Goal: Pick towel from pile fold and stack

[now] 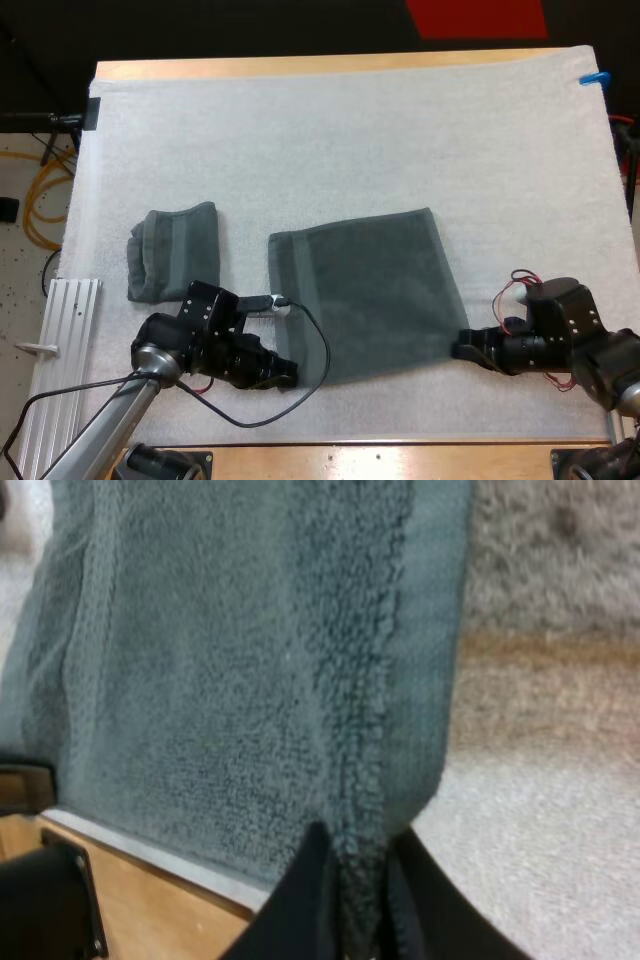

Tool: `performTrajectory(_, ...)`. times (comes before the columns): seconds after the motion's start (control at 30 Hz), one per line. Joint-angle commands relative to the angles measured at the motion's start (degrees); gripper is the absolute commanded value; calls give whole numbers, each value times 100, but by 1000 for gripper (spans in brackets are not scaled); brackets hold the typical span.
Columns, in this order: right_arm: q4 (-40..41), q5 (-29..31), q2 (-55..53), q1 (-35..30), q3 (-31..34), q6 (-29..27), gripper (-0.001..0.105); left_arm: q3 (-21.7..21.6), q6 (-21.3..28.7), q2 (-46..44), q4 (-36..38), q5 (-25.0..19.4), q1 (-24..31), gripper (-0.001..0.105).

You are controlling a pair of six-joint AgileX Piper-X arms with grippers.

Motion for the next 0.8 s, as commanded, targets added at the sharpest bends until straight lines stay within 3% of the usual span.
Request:
performTrajectory(0.0, 55, 104, -47, 8, -15, 51, 0, -5, -40, 1, 15, -44, 4, 0)
performTrajectory(0.2, -1018, 223, 298, -2, -15, 631, 0, -5, -644, 200, -949, -68, 3, 0)
performTrajectory(0.5, -3088, 359, 1623, -2, -15, 1617, 0, -17, -1894, 958, -3095, -90, 66, 0)
performTrajectory(0.77, -4247, 863, 2427, -2, -15, 2071, 0, -17, -2362, 1386, -4083, -162, 888, 0)
